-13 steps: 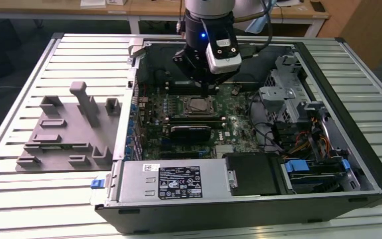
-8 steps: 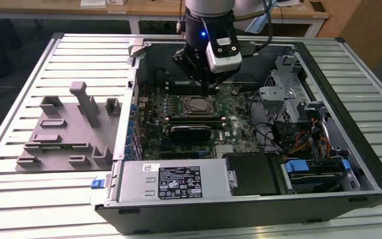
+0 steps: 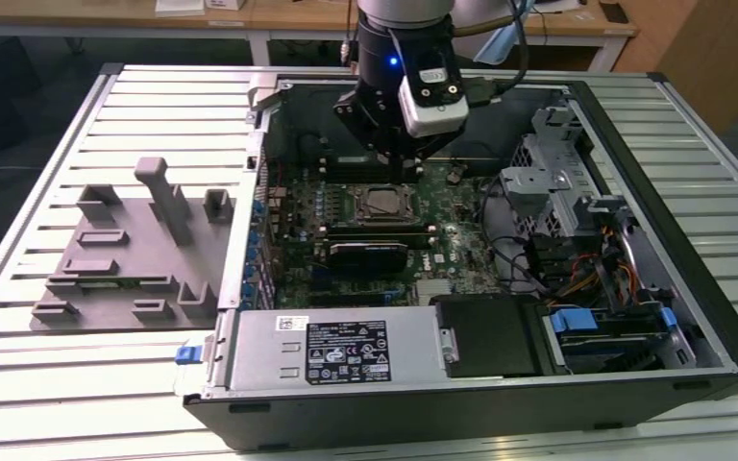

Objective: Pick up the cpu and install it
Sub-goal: 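Install the second cpu locking lever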

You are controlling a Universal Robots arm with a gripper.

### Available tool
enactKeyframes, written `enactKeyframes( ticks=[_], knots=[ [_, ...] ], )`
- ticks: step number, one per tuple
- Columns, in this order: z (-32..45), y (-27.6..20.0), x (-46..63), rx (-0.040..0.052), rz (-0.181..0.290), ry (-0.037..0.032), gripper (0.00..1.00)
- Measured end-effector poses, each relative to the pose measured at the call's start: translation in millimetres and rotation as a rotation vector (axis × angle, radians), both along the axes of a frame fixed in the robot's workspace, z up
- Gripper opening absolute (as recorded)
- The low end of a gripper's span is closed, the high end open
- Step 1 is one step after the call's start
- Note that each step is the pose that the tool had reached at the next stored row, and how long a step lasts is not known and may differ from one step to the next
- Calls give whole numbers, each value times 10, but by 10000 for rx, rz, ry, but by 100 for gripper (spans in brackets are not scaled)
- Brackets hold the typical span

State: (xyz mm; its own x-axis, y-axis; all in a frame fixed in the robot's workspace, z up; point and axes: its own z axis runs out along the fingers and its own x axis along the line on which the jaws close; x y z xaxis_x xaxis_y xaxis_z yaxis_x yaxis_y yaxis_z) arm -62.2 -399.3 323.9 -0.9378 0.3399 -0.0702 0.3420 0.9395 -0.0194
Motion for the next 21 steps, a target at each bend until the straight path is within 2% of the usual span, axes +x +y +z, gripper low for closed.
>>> enactKeyframes(
  ticks=[21],
  knots=[
    [110,0,0,0,1,0,11]
  ],
)
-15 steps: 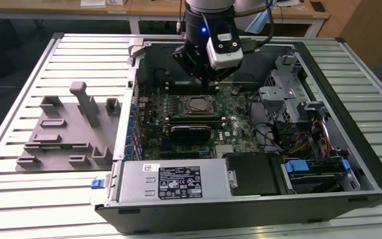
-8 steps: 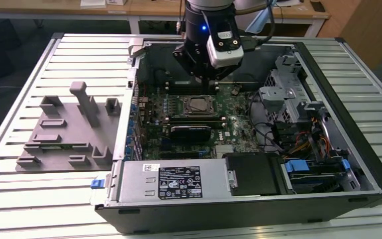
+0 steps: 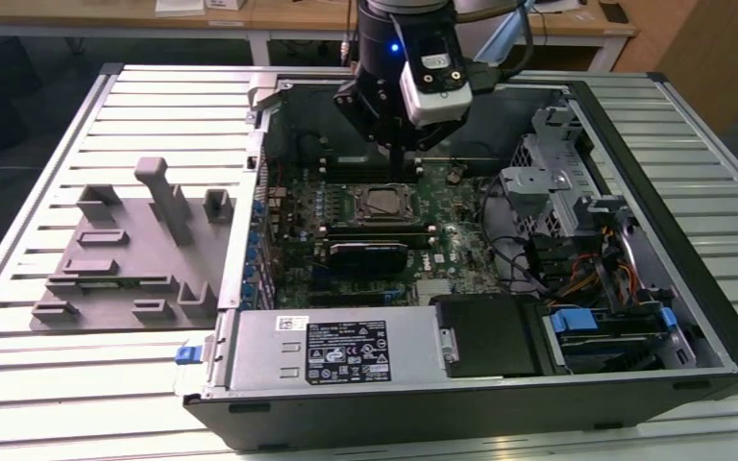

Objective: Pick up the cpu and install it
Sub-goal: 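Install the second cpu locking lever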

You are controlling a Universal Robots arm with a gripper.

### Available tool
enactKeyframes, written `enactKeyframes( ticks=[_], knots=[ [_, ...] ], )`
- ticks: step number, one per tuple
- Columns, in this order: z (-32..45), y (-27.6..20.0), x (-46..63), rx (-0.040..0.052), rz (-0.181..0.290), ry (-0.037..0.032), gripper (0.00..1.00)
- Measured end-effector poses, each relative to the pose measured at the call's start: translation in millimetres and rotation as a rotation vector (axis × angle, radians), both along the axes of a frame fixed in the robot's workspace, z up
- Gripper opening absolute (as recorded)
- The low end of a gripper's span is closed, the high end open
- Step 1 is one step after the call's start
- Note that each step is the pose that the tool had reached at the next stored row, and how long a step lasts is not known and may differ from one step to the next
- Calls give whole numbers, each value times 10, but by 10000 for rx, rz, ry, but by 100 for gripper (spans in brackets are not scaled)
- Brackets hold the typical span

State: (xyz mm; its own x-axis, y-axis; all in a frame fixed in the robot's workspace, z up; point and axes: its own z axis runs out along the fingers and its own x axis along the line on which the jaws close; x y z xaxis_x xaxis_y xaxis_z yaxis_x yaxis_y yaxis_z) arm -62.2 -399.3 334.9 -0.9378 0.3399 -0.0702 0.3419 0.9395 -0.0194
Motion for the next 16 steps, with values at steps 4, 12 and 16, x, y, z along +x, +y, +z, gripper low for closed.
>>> enactKeyframes(
  ticks=[4,12,16],
  knots=[
    [-14,0,0,1,0,0,11],
    [-125,39,0,1,-1,0,11],
    [-176,77,0,6,0,0,11]
  ],
)
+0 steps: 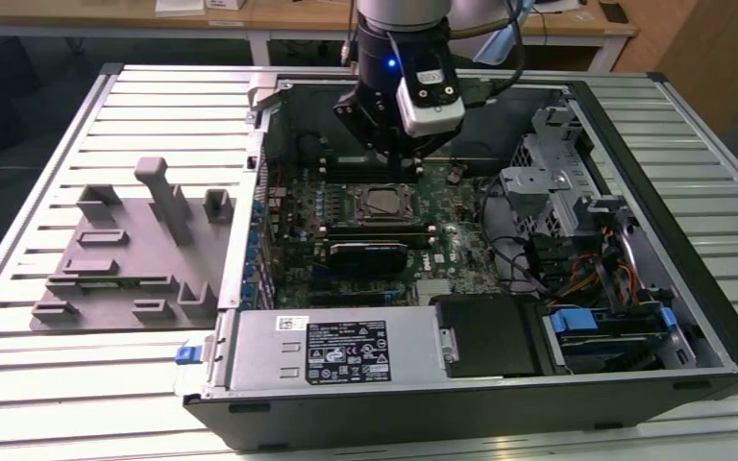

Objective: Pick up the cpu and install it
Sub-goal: 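Install the second cpu locking lever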

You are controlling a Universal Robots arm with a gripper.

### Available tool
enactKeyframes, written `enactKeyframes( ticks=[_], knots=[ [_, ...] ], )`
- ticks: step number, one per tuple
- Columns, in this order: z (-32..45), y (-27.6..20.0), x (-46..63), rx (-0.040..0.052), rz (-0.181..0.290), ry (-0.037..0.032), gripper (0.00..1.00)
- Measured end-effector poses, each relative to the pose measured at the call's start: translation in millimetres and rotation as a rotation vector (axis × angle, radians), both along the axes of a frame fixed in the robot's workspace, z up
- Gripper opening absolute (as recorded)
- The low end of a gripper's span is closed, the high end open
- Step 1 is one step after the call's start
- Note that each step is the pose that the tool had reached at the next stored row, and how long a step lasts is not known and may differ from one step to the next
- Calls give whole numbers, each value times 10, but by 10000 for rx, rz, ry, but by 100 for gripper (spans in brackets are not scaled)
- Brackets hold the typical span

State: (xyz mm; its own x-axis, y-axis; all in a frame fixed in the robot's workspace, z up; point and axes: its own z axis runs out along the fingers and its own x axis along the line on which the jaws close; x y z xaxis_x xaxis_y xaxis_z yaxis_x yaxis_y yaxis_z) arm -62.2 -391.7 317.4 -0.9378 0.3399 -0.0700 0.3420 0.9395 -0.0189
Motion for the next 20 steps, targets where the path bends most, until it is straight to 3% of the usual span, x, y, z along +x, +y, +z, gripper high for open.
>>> enactKeyframes(
  ticks=[12,20],
  knots=[
    [-193,51,0,3,163,0,11],
    [-264,56,-1,36,1100,0,11]
  ],
)
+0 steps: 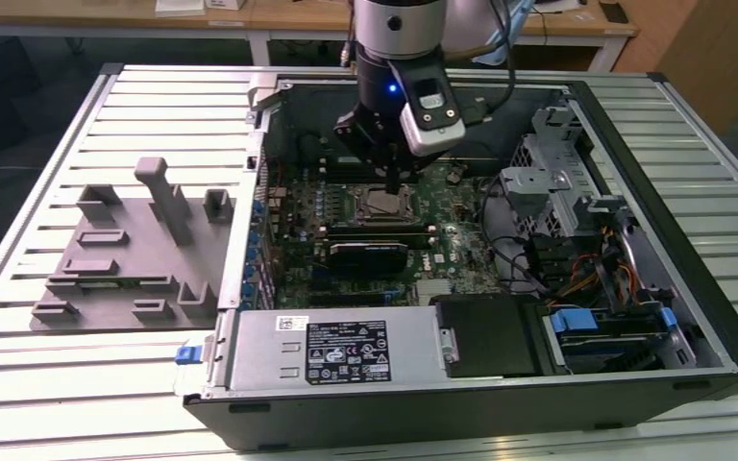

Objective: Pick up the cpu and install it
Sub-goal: 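Install the second cpu locking lever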

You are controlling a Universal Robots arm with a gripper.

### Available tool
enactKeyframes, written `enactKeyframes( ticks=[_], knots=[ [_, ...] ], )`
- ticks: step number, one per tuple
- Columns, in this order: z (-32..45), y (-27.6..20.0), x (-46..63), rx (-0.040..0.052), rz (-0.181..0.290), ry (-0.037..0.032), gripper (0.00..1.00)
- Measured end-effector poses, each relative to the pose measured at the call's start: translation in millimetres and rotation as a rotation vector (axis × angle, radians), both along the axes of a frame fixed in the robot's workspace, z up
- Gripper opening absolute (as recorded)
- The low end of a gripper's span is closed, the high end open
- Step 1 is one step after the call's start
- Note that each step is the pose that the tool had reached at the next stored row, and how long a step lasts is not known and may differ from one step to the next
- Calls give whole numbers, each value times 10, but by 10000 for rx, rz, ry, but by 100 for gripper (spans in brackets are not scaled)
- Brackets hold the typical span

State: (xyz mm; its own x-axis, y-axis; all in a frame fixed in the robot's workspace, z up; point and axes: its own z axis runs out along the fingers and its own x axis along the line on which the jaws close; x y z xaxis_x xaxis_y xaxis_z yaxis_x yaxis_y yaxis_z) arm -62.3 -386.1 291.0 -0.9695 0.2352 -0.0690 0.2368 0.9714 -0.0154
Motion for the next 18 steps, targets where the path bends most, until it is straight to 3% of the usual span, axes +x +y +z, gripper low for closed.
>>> enactKeyframes(
  ticks=[5,11,18],
  knots=[
    [-51,1,1,128,641,-1,11],
    [-152,0,0,138,1031,10,11],
    [-252,0,-67,138,1021,15,11]
  ],
)
